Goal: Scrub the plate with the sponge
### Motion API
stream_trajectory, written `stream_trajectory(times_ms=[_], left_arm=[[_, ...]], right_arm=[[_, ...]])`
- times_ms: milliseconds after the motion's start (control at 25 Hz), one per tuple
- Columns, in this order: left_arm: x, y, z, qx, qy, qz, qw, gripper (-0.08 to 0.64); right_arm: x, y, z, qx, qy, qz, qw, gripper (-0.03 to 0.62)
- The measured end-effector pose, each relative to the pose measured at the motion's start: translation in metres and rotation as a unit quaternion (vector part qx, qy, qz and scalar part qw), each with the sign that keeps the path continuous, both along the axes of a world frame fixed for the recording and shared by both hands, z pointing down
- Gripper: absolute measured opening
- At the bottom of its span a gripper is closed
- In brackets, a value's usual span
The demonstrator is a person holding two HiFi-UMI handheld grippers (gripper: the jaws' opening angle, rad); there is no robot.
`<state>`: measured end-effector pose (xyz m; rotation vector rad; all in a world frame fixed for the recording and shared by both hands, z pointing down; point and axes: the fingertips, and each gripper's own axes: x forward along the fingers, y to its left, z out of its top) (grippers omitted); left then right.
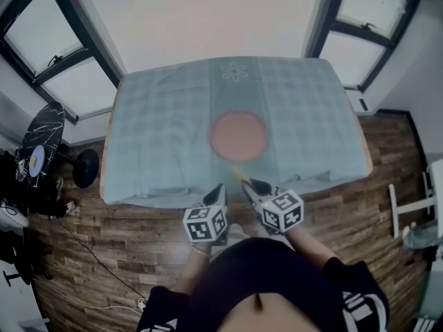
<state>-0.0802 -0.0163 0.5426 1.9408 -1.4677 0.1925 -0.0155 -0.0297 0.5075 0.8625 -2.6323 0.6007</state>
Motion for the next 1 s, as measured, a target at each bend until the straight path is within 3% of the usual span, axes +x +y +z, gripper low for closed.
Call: stream_trajectory(times_ms=[400,640,1000], left_arm=[[-0.016,-0.020,0.013,-0.018,0.014,0.009,0.9997,0.009],[-0.016,-0.033,0.017,-0.020,0.017,0.003,0.9997,0.009],[-0.030,-0.068,0.028,-0.036,0.015,-0.006,0.9992,0.009]], right_arm=[[-0.009,-0.029,0.002,0.031,0.053,0.008,0.998,0.040],[-0.003,-0.053,0.002,0.030,0.041,0.022,0.998,0.040],[-0.017,-0.104,0.011,0.039,0.054,0.008,0.998,0.040]])
